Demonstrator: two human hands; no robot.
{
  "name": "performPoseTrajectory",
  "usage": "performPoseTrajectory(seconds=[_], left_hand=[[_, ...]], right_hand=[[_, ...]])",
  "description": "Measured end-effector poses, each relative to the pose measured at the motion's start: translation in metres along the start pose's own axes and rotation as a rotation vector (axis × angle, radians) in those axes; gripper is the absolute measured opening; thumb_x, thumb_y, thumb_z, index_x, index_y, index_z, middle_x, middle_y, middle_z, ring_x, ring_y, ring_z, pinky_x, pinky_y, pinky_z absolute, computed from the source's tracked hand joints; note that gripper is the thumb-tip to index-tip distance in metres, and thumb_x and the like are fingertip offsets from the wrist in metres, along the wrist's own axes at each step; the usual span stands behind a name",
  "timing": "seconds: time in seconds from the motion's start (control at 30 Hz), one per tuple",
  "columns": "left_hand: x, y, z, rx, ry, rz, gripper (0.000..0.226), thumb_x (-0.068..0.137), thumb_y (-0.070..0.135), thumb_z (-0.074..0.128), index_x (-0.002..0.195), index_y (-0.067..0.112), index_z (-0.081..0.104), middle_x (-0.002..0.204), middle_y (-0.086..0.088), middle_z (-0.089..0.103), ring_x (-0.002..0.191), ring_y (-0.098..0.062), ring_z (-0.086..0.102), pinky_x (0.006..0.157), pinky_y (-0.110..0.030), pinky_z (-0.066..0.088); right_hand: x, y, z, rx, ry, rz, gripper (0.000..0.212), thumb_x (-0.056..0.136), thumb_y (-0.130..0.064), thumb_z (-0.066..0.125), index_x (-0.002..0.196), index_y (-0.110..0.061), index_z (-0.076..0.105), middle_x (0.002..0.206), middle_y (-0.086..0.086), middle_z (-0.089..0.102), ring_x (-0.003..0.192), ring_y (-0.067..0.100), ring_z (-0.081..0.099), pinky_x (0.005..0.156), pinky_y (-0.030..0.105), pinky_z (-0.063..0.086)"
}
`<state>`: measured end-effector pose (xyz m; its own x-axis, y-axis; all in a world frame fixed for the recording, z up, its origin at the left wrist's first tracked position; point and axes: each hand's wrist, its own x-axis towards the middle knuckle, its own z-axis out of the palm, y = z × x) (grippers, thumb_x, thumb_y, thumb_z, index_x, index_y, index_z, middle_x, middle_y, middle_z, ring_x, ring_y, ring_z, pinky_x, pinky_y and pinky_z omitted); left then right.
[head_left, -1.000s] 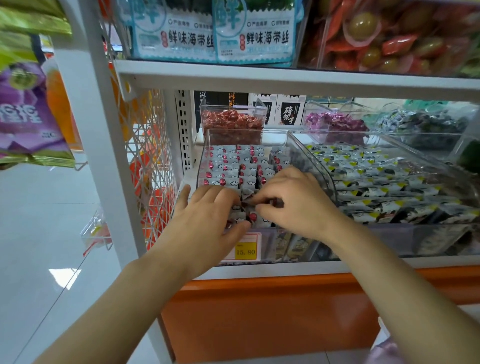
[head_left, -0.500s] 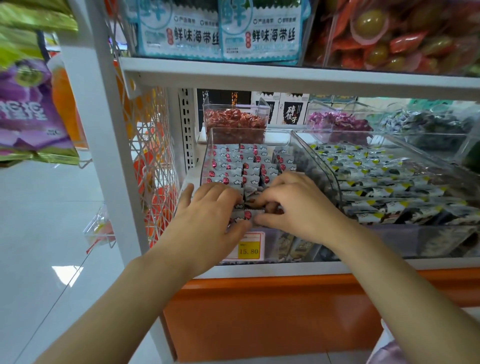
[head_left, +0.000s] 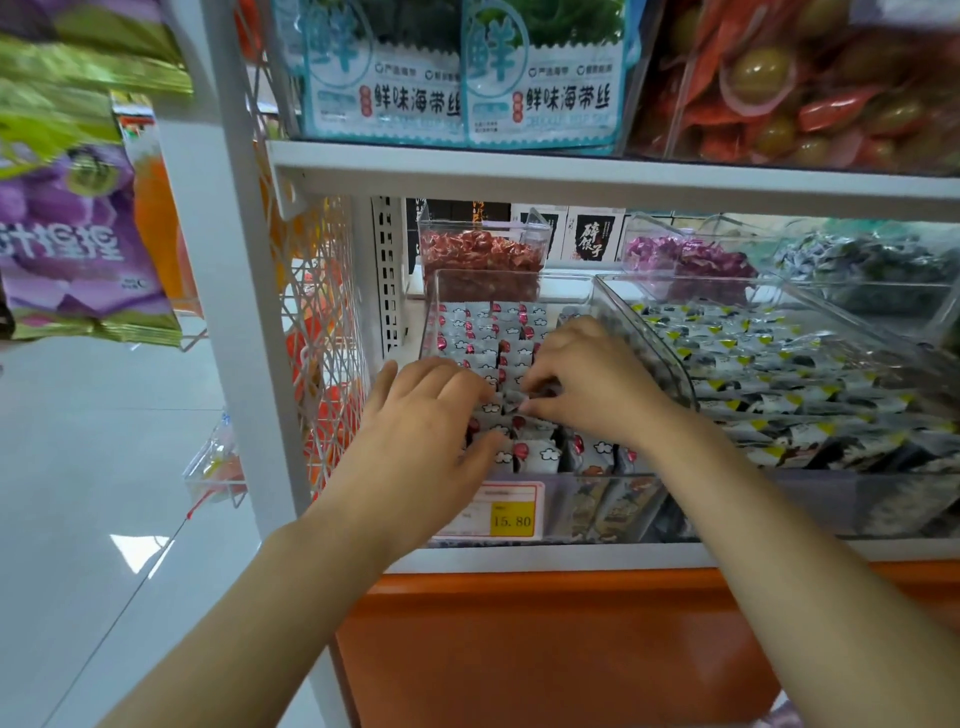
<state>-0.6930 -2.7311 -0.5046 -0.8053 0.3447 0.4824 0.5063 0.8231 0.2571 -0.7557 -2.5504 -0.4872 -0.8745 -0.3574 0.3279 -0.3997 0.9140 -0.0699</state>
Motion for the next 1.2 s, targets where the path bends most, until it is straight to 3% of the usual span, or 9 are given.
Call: performPoseTrajectory(seconds=[0.13, 0.3, 0.43, 0.53, 0.67, 0.87, 1.0, 1.13, 1.2], left_hand=[[0.002, -0.002, -0.001, 0.001, 0.106, 0.011, 0.029, 0.091, 0.027, 0.052, 0.119, 0.02, 0.056, 0.124, 0.006, 0.055, 0.126, -0.014, 0.033, 0.114, -0.039, 0.016], [0.003, 0.001, -0.009, 0.011, 0.29, 0.026, 0.017, 0.087, 0.013, 0.059, 0.103, 0.014, 0.066, 0.106, 0.002, 0.065, 0.107, -0.022, 0.048, 0.086, -0.024, 0.024], [0.005, 0.011, -0.012, -0.24, 0.235, -0.067, 0.03, 0.092, 0.029, 0.051, 0.121, 0.021, 0.057, 0.105, 0.016, 0.051, 0.086, 0.001, 0.052, 0.073, -0.006, 0.037], [0.004, 0.016, -0.01, -0.528, 0.137, -0.188, 0.041, 0.091, 0.036, 0.05, 0.131, 0.024, 0.048, 0.107, 0.011, 0.057, 0.082, 0.002, 0.059, 0.061, -0.008, 0.047], [0.005, 0.014, -0.015, -0.878, 0.166, -0.335, 0.027, 0.092, 0.016, 0.053, 0.118, 0.011, 0.058, 0.087, -0.005, 0.067, 0.07, -0.004, 0.066, 0.056, -0.011, 0.05], [0.007, 0.006, -0.022, -1.016, 0.214, -0.444, 0.021, 0.086, 0.013, 0.06, 0.107, 0.014, 0.063, 0.081, -0.005, 0.067, 0.07, -0.01, 0.069, 0.055, -0.017, 0.053], [0.007, 0.006, -0.023, -1.113, 0.192, -0.456, 0.025, 0.078, 0.019, 0.065, 0.102, 0.012, 0.063, 0.068, 0.004, 0.067, 0.067, -0.009, 0.068, 0.053, -0.017, 0.052], [0.008, 0.007, -0.023, -1.39, 0.107, -0.478, 0.026, 0.068, 0.023, 0.064, 0.089, 0.008, 0.064, 0.063, -0.001, 0.064, 0.053, -0.008, 0.06, 0.047, -0.015, 0.049], [0.009, 0.008, -0.022, -1.53, 0.103, -0.502, 0.019, 0.069, 0.018, 0.062, 0.086, 0.008, 0.063, 0.06, 0.0, 0.059, 0.048, -0.005, 0.054, 0.045, -0.013, 0.048]], right_hand=[[-0.002, -0.004, -0.003, 0.219, 0.156, -0.009, 0.012, 0.081, -0.032, 0.068, 0.078, -0.021, 0.067, 0.083, -0.01, 0.056, 0.096, 0.015, 0.046, 0.084, 0.032, 0.035], [-0.018, -0.006, -0.023, 0.51, 0.54, 0.122, 0.01, 0.088, -0.02, 0.062, 0.082, -0.012, 0.064, 0.078, -0.004, 0.059, 0.077, 0.017, 0.058, 0.073, 0.034, 0.048], [-0.035, -0.009, -0.032, 0.764, 0.764, 0.226, 0.01, 0.091, -0.013, 0.058, 0.082, -0.012, 0.058, 0.076, 0.004, 0.064, 0.066, 0.019, 0.065, 0.064, 0.038, 0.055], [-0.042, -0.016, -0.03, 1.091, 0.718, 0.332, 0.011, 0.092, -0.009, 0.055, 0.083, -0.009, 0.06, 0.071, 0.006, 0.064, 0.056, 0.013, 0.064, 0.059, 0.029, 0.057], [-0.05, -0.022, -0.026, 1.354, 0.569, 0.338, 0.012, 0.092, -0.006, 0.054, 0.085, -0.011, 0.063, 0.068, -0.001, 0.067, 0.057, 0.013, 0.065, 0.056, 0.024, 0.056], [-0.058, -0.017, -0.026, 1.386, 0.417, 0.355, 0.009, 0.09, -0.014, 0.058, 0.085, -0.014, 0.066, 0.08, -0.003, 0.073, 0.057, 0.011, 0.062, 0.052, 0.023, 0.054], [-0.055, -0.019, -0.025, 1.611, 0.367, 0.44, 0.013, 0.087, -0.016, 0.059, 0.076, -0.015, 0.067, 0.075, -0.002, 0.073, 0.049, 0.007, 0.055, 0.043, 0.019, 0.047], [-0.054, -0.018, -0.026, 1.89, 0.222, 0.576, 0.018, 0.073, -0.024, 0.066, 0.057, -0.019, 0.072, 0.054, -0.003, 0.059, 0.042, 0.006, 0.048, 0.036, 0.018, 0.04], [-0.054, -0.017, -0.026, 2.002, 0.176, 0.645, 0.018, 0.075, -0.023, 0.066, 0.06, -0.014, 0.068, 0.055, -0.001, 0.05, 0.04, 0.007, 0.044, 0.034, 0.018, 0.038]])
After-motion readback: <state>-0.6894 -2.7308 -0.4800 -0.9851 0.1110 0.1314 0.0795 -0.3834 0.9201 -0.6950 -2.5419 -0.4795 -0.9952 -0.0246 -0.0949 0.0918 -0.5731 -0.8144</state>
